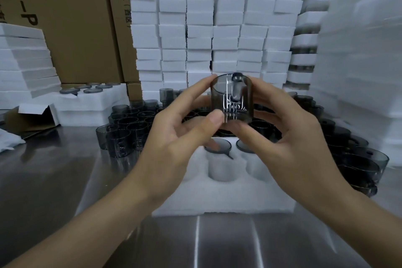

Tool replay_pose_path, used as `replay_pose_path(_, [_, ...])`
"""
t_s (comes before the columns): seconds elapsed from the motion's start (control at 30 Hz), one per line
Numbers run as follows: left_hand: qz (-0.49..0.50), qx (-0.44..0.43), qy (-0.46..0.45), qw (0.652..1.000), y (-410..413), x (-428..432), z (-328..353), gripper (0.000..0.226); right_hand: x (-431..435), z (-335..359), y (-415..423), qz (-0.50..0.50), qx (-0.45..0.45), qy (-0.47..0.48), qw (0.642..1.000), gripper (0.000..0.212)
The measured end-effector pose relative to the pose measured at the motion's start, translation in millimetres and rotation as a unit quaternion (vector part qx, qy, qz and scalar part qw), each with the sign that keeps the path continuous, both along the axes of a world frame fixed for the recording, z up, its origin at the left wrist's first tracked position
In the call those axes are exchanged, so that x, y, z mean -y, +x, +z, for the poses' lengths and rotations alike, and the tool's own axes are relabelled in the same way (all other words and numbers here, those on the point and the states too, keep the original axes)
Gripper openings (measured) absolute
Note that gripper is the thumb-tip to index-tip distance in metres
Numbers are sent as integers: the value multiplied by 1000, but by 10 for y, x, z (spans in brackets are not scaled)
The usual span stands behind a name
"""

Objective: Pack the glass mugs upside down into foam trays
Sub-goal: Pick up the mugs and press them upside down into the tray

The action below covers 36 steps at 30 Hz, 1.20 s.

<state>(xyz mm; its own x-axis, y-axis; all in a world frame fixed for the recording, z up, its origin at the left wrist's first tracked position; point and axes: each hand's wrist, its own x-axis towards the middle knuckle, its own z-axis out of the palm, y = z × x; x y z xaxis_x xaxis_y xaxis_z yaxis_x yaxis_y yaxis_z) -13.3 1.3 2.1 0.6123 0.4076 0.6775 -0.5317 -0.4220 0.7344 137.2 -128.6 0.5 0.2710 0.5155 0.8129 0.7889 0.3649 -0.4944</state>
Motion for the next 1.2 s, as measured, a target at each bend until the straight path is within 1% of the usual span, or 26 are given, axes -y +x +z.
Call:
replay_pose_path(0.07, [-29, -28, -7, 999, 8, -26, -15, 52, 0, 14, 2, 6, -3, 2, 1000, 60])
replay_pose_path(0.13, [-10, -33, -14, 999, 32, -37, -43, 53, 5, 15, 9, -14, 10, 13, 1000, 58])
replay_pose_path(0.2, [29, -16, -34, 999, 44, -48, -69, 57, 12, 17, 35, -62, 38, 26, 997, 60])
replay_pose_path(0.27, [70, 0, -30, 997, 30, -50, -77, 57, 20, 17, 67, -112, 85, 30, 990, 64])
replay_pose_path(0.37, [124, -9, 24, 992, 9, -36, -67, 43, 13, -2, 75, -168, 168, 28, 971, 70])
replay_pose_path(0.47, [130, -31, 40, 990, 21, -2, -73, 38, -10, -35, 49, -168, 211, 41, 962, 64])
replay_pose_path(0.6, [107, -44, 41, 992, 29, 67, -71, 48, -14, -32, 21, -148, 269, 61, 950, 60])
replay_pose_path(0.67, [92, -32, 37, 995, 25, 89, -64, 50, -15, -52, 3, -124, 265, 63, 954, 64])
replay_pose_path(0.7, [89, -27, 32, 995, 22, 90, -62, 50, -13, -65, -2, -114, 248, 57, 960, 66])
replay_pose_path(0.77, [80, -19, 19, 996, 14, 79, -51, 51, -4, -76, -4, -100, 181, 32, 978, 72])
replay_pose_path(0.83, [53, -8, 2, 999, 4, 62, -37, 55, 8, -56, -3, -90, 123, 12, 988, 67])
replay_pose_path(0.97, [2, -2, -37, 999, 0, 29, -40, 54, 16, -25, -39, -61, 69, 8, 996, 58])
replay_pose_path(1.07, [18, -16, -38, 999, 25, -10, -74, 45, 22, -15, -68, -63, 66, 25, 995, 66])
replay_pose_path(1.2, [35, -22, -48, 998, 38, -31, -54, 33, 33, -10, -46, -95, 121, 43, 987, 78])
